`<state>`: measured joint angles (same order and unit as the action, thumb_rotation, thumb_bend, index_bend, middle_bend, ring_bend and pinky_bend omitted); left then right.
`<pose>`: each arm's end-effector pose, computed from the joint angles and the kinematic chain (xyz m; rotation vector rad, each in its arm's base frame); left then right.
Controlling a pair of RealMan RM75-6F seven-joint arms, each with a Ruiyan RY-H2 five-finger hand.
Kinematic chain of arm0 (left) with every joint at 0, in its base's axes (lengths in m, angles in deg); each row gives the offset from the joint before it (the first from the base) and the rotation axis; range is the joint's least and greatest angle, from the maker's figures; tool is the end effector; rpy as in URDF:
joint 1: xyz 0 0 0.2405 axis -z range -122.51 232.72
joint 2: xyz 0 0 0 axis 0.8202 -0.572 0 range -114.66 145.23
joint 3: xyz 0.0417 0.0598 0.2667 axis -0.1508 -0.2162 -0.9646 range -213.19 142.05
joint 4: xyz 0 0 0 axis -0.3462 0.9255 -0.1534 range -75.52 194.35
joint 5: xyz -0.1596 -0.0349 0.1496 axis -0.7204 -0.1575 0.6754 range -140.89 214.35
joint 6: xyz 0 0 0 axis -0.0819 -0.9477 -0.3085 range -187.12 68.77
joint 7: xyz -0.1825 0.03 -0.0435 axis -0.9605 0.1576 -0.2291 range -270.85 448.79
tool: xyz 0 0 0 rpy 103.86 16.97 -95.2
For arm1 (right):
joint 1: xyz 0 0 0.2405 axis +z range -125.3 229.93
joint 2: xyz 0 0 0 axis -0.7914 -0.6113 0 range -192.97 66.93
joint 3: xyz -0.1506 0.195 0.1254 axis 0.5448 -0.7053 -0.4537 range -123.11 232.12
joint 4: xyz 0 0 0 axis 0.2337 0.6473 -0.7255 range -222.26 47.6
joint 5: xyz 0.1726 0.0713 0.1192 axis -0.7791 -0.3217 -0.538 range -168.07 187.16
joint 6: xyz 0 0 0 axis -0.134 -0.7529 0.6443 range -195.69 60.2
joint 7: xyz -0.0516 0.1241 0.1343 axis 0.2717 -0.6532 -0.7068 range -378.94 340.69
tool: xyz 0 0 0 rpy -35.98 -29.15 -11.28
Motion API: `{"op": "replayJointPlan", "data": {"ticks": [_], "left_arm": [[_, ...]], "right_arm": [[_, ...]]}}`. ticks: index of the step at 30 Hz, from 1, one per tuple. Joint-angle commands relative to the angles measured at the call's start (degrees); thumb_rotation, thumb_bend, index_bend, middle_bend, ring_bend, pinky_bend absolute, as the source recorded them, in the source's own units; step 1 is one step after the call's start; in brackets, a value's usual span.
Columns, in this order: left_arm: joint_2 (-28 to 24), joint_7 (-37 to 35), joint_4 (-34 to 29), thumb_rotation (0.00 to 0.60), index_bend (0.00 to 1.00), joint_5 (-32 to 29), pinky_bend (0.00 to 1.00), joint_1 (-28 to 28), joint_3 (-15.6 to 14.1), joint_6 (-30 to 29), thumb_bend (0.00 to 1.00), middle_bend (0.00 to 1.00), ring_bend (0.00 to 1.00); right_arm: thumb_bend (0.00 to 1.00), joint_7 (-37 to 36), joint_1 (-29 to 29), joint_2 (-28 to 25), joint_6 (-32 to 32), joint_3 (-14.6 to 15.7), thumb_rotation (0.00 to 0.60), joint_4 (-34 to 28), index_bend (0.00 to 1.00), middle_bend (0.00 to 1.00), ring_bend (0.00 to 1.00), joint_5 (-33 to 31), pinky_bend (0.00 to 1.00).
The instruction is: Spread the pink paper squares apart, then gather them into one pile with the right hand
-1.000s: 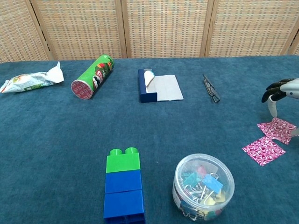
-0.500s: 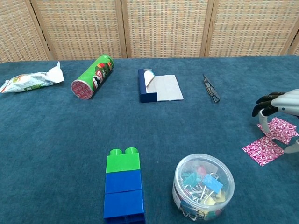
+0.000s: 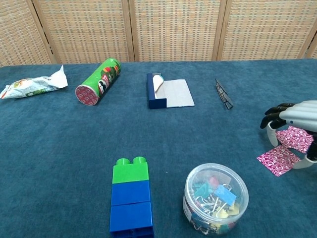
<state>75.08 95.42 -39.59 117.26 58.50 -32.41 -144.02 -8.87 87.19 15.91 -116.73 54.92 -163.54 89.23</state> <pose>-0.3364 0.2199 0.1776 -1.3225 -0.9057 -0.7874 -0.2820 -0.3655 -0.0108 2.0437 -0.8187 0.5668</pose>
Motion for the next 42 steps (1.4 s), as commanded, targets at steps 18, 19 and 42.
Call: {"op": "replayJointPlan", "data": {"ticks": [18, 19, 42], "left_arm": [[-0.2, -0.5, 0.0, 0.600, 0.04, 0.3, 0.00, -0.1, 0.0, -0.1, 0.17, 0.00, 0.00], [-0.2, -0.4, 0.0, 0.600, 0.04, 0.3, 0.00, -0.1, 0.0, -0.2, 0.17, 0.00, 0.00], [-0.4, -1.1, 0.0, 0.600, 0.04, 0.6, 0.00, -0.5, -0.2, -0.6, 0.16, 0.00, 0.00]], "right_arm": [[0.00, 0.0, 0.1, 1.0, 0.0, 0.2, 0.600, 1.4, 0.42, 0.18, 0.00, 0.7, 0.00], [0.00, 0.0, 0.1, 1.0, 0.0, 0.2, 0.600, 1.4, 0.42, 0.18, 0.00, 0.9, 0.00], [0.00, 0.8, 1.5, 0.0, 0.6, 0.0, 0.600, 0.1, 0.35, 0.18, 0.00, 2.2, 0.00]]}}
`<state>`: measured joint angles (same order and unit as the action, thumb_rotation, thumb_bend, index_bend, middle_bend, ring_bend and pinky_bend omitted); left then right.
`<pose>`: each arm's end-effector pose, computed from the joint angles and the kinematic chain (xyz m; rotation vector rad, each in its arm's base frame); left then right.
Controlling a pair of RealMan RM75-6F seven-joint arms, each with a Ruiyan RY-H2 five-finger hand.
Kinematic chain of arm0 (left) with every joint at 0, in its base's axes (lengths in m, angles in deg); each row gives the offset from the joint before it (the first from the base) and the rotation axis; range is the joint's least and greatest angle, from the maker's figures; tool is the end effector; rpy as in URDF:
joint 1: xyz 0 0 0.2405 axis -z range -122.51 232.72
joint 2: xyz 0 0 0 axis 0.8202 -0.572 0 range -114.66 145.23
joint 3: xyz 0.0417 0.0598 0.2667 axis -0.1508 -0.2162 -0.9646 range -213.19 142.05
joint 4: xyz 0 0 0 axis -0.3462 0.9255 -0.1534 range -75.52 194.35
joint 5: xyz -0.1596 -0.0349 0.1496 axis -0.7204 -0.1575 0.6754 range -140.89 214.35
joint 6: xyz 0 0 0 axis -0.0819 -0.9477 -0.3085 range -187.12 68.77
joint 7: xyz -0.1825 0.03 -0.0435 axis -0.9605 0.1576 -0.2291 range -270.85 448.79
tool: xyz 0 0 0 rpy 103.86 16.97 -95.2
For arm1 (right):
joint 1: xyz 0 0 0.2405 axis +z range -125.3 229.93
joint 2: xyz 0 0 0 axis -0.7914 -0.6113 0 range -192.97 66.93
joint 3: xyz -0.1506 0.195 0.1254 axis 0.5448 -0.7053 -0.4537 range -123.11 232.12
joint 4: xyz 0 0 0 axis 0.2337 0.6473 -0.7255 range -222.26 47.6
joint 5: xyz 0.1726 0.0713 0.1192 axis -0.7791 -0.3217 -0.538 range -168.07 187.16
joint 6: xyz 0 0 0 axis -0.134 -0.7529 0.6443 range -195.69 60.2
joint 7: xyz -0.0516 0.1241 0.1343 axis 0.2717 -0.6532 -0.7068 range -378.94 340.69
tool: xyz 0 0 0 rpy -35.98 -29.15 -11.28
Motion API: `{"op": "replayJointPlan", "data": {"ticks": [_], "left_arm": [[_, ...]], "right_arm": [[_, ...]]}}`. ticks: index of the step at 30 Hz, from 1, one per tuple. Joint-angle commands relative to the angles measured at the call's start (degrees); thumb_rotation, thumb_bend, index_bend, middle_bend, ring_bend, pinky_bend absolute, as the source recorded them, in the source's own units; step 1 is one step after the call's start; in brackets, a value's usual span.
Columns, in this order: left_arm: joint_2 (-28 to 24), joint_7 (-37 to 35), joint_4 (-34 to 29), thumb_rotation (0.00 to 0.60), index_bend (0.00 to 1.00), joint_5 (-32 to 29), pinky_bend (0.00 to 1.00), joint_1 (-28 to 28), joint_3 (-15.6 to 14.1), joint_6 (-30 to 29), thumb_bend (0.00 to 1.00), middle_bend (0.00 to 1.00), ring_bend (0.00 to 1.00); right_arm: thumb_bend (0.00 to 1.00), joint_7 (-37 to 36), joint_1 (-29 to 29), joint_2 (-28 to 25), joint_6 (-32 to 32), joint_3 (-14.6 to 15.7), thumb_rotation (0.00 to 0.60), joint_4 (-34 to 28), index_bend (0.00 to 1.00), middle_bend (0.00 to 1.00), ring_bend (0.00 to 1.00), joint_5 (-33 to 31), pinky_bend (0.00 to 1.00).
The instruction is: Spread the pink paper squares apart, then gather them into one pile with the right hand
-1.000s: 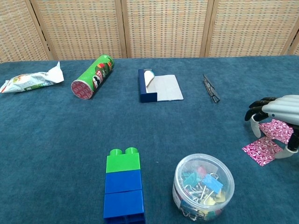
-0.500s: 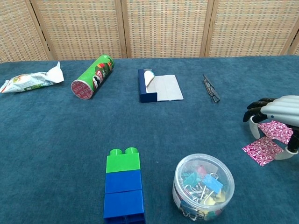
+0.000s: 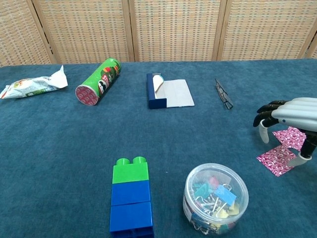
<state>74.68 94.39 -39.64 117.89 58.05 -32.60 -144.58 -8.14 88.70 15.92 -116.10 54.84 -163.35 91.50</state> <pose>-0.3361 0.2168 0.1804 -1.3184 -0.9085 -0.7997 -0.2693 -0.3706 -0.0140 2.0965 -0.7469 0.5693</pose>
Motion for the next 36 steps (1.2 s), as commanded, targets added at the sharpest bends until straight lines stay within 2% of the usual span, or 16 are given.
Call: {"op": "replayJointPlan", "data": {"ticks": [1, 19, 36], "left_arm": [[0.0, 0.0, 0.1, 0.600, 0.04, 0.0, 0.00, 0.0, 0.0, 0.0, 0.16, 0.00, 0.00], [0.0, 0.1, 0.0, 0.600, 0.04, 0.1, 0.00, 0.0, 0.0, 0.0, 0.16, 0.00, 0.00], [0.1, 0.4, -0.1, 0.600, 0.04, 0.1, 0.00, 0.1, 0.1, 0.1, 0.16, 0.00, 0.00]], "right_arm": [[0.00, 0.1, -0.1, 0.0, 0.0, 0.1, 0.600, -0.2, 0.34, 0.18, 0.00, -0.1, 0.00], [0.00, 0.2, -0.7, 0.9, 0.1, 0.7, 0.600, 1.1, 0.33, 0.18, 0.00, -0.4, 0.00], [0.00, 0.3, -0.7, 0.9, 1.1, 1.3, 0.600, 1.5, 0.39, 0.18, 0.00, -0.5, 0.00]]}}
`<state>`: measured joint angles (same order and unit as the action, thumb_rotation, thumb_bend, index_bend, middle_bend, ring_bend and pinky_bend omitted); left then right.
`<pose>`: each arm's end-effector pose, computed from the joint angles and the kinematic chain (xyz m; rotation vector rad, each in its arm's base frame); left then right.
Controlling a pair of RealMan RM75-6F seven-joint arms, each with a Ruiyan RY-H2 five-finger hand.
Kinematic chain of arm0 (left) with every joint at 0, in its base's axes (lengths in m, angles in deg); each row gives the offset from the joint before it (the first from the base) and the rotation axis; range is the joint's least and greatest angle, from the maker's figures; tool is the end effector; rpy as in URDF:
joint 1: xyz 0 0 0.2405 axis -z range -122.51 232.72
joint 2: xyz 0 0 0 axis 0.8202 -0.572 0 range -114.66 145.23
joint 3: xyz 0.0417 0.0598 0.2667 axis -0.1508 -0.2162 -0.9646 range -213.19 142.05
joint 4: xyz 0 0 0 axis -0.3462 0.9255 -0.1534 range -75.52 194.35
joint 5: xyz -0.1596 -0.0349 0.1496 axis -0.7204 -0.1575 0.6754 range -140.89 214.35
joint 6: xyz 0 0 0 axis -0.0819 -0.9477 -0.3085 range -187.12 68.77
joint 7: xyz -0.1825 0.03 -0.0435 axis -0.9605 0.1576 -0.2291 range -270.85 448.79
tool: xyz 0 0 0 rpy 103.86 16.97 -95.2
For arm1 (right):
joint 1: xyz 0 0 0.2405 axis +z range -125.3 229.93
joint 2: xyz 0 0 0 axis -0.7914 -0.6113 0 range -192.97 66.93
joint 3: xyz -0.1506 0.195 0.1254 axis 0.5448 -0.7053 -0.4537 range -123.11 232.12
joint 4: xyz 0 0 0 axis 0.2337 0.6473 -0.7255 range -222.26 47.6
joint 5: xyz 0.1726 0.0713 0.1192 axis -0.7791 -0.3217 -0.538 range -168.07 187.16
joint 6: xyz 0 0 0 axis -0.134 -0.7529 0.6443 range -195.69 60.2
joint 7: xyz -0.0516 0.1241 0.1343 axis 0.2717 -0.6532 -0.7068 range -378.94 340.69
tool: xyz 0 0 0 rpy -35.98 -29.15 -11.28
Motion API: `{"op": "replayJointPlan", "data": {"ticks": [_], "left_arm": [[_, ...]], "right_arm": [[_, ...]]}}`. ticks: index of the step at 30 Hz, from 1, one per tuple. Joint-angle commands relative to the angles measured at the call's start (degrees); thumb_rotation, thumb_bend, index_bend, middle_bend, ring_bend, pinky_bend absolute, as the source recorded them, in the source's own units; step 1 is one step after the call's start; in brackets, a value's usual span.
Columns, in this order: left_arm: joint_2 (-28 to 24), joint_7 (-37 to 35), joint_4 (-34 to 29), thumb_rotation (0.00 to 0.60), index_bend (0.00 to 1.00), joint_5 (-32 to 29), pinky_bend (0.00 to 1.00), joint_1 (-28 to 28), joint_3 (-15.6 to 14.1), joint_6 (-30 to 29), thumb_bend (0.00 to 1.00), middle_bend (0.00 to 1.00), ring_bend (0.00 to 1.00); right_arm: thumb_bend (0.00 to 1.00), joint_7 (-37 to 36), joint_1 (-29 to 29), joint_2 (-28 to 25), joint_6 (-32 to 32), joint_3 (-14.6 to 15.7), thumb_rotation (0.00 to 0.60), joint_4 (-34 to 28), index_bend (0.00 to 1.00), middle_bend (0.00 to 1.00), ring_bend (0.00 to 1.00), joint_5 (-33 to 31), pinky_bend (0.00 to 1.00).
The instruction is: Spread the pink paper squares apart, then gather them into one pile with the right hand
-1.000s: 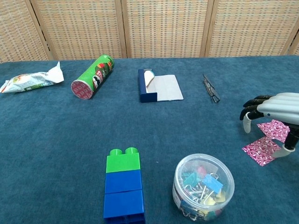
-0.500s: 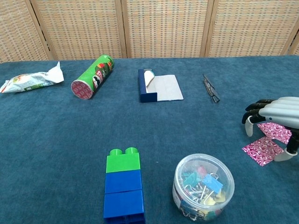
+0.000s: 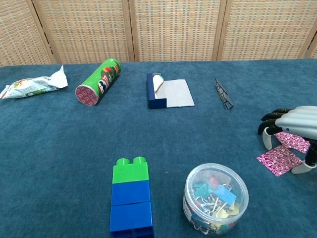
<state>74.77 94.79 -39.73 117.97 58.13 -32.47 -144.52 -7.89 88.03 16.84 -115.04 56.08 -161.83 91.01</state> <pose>-0.3350 0.2178 0.1798 -1.3217 -0.9038 -0.7995 -0.2845 -0.3633 -0.0214 2.1072 -0.7679 0.5149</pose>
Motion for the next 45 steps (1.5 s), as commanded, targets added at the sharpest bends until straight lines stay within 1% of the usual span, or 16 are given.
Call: {"op": "replayJointPlan", "data": {"ticks": [1, 15, 24, 32, 45], "left_arm": [[0.0, 0.0, 0.0, 0.600, 0.04, 0.0, 0.00, 0.0, 0.0, 0.0, 0.16, 0.00, 0.00], [0.1, -0.3, 0.3, 0.600, 0.04, -0.2, 0.00, -0.1, 0.0, 0.0, 0.16, 0.00, 0.00], [0.2, -0.3, 0.5, 0.600, 0.04, -0.4, 0.00, -0.1, 0.1, 0.1, 0.16, 0.00, 0.00], [0.3, -0.4, 0.7, 0.600, 0.04, -0.5, 0.00, -0.2, 0.0, 0.1, 0.16, 0.00, 0.00], [0.3, -0.5, 0.7, 0.600, 0.04, -0.3, 0.00, -0.2, 0.0, 0.0, 0.16, 0.00, 0.00]], "right_arm": [[0.00, 0.0, 0.0, 0.0, 0.0, 0.1, 0.600, -0.1, 0.39, 0.18, 0.00, 0.0, 0.00], [0.00, 0.2, 0.1, 0.5, 0.7, 0.1, 0.600, 0.3, 0.39, 0.18, 0.00, -0.2, 0.00], [0.00, 0.4, 0.2, 0.9, 0.9, 0.0, 0.600, 1.0, 0.43, 0.20, 0.00, -0.4, 0.00], [0.09, 0.4, 0.3, 0.9, 0.8, -0.2, 0.600, 1.0, 0.46, 0.21, 0.00, -0.5, 0.00], [0.10, 1.3, 0.6, -1.6, -0.2, -1.1, 0.600, -1.3, 0.46, 0.21, 0.00, -0.5, 0.00]]}}
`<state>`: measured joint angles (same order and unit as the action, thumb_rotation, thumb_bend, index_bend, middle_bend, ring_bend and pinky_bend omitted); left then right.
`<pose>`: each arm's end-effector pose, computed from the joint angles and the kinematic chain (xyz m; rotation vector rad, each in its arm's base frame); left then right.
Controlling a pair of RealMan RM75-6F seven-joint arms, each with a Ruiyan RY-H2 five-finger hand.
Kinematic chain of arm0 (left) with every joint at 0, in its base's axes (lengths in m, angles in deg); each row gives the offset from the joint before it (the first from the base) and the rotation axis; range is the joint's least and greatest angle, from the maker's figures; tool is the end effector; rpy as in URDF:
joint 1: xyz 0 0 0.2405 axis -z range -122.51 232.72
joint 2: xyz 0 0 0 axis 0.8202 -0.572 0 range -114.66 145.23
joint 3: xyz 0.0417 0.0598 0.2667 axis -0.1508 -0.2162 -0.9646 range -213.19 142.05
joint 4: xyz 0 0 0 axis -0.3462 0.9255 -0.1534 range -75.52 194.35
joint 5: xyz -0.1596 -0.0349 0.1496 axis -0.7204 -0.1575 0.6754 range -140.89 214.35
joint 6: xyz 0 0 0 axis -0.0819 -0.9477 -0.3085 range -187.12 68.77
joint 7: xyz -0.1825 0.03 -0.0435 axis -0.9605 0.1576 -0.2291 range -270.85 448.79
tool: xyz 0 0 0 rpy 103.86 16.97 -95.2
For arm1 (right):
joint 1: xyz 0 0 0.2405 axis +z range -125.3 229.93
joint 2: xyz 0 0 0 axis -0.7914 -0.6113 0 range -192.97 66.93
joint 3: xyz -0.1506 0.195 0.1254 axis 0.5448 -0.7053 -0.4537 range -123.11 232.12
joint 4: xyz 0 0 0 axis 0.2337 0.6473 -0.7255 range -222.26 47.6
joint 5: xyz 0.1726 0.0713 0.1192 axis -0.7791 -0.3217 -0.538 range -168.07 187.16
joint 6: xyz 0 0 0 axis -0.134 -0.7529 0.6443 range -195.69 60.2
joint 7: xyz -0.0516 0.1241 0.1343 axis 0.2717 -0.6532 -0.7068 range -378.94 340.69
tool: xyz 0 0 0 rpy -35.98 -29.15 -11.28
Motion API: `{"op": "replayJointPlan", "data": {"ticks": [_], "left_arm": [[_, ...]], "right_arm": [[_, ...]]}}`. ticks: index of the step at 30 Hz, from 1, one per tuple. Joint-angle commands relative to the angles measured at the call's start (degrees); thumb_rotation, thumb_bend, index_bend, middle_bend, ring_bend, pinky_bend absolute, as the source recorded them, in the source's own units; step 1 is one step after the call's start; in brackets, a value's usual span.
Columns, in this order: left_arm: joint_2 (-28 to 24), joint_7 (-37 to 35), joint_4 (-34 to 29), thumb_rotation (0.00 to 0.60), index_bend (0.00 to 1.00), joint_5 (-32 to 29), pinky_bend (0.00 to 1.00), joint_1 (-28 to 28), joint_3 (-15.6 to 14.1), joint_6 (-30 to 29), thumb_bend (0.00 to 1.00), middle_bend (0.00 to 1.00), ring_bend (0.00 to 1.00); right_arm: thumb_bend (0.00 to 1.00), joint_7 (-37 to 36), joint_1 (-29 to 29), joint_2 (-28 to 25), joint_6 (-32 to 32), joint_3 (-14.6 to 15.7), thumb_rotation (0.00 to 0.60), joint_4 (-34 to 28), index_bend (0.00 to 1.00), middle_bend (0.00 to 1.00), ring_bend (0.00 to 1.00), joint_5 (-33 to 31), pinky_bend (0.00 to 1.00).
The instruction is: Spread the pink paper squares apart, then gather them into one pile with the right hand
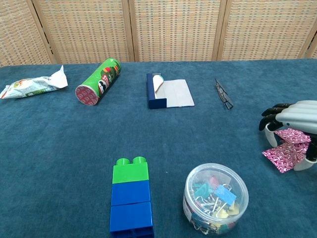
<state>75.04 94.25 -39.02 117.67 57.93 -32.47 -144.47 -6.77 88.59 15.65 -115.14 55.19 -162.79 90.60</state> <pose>-0.3390 0.2166 0.1798 -1.3137 -0.9095 -0.7951 -0.2784 -0.3707 -0.0124 2.0975 -0.7370 0.5220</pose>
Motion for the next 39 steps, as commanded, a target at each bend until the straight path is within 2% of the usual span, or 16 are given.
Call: {"op": "replayJointPlan", "data": {"ticks": [1, 11, 24, 31, 39], "left_arm": [[0.0, 0.0, 0.0, 0.600, 0.04, 0.0, 0.00, 0.0, 0.0, 0.0, 0.16, 0.00, 0.00], [-0.1, 0.2, -0.3, 0.600, 0.04, 0.1, 0.00, -0.2, 0.0, -0.3, 0.16, 0.00, 0.00], [-0.1, 0.9, -0.9, 0.600, 0.04, 0.3, 0.00, 0.0, 0.0, -0.1, 0.16, 0.00, 0.00], [-0.3, 0.7, -1.0, 0.600, 0.04, 0.2, 0.00, -0.4, -0.1, -0.6, 0.16, 0.00, 0.00], [-0.4, 0.3, -0.8, 0.600, 0.04, 0.2, 0.00, -0.7, -0.2, -0.9, 0.16, 0.00, 0.00]], "right_arm": [[0.10, 0.3, 0.1, -0.6, -0.2, -0.3, 0.600, -0.5, 0.46, 0.21, 0.00, -0.2, 0.00], [0.10, 0.8, 0.9, -2.6, -0.6, -1.8, 0.600, -1.5, 0.46, 0.21, 0.00, -0.8, 0.00], [0.10, 0.8, 1.4, -4.4, 0.5, -1.4, 0.600, -2.6, 0.46, 0.21, 0.00, -0.9, 0.00], [0.10, -0.5, 2.4, -3.4, 1.8, -2.1, 0.600, 0.3, 0.46, 0.21, 0.00, -1.5, 0.00], [0.08, -3.8, 3.1, -0.2, 3.1, -2.7, 0.600, 7.3, 0.46, 0.21, 0.00, -2.1, 0.00]]}}
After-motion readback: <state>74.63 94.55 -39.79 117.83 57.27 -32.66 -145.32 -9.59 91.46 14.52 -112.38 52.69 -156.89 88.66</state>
